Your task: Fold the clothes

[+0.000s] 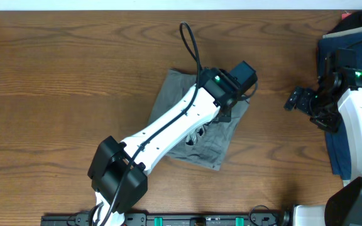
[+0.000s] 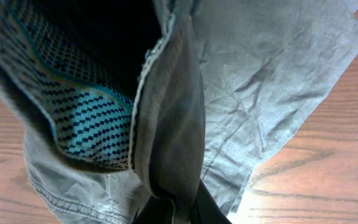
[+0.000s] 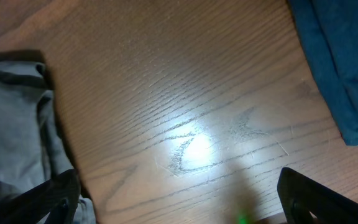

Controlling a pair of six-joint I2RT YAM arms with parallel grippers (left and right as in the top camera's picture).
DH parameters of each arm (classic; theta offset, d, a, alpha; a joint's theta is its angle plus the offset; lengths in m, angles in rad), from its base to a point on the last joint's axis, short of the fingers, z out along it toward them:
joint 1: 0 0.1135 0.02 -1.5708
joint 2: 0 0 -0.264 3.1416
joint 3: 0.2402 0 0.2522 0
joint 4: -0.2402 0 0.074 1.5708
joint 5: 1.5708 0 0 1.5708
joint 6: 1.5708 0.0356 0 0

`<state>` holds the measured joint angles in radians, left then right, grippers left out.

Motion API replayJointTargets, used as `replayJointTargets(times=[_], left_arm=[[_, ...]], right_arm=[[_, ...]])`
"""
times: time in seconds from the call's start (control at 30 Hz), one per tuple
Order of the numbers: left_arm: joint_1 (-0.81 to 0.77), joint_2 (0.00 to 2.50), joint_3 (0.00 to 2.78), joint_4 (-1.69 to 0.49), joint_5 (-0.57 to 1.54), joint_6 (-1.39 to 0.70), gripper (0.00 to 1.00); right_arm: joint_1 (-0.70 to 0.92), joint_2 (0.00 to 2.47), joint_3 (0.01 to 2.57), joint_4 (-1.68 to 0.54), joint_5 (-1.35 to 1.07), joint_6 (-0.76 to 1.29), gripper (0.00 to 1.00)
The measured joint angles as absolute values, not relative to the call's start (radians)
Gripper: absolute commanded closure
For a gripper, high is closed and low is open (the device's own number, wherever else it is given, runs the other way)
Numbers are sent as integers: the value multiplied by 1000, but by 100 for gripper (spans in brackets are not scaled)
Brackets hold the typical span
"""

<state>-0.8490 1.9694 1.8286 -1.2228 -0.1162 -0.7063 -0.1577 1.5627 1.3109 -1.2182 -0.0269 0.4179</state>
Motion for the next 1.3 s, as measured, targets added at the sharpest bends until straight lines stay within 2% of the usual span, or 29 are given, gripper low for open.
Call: replayJointTargets(times=[0.5,0.57,0.6,0.7,1.13,1.3], left_arm=[[-884,2055,1829,-1196,-52,-706,92],[-888,2061,1829,-1196,-43,-704,83],[-890,2061,1829,-1195,-36,-702,74],[-896,2061,1829,-1190,-12,-704,70],[-902,2061,1829,-1209,20,-670,70],[-839,2044,1829,-1194,23,-641,71]], right_arm=[[-158,1563,1311,-1218,-27,418,1],[-158,1563,1311,-1218,-27,418,1],[-158,1563,1311,-1219,-27,418,1],[-158,1563,1311,-1219,-27,418,1],[-158,1563,1311,-1219,-27,418,1],[-158,1563,1311,-1218,-27,418,1]])
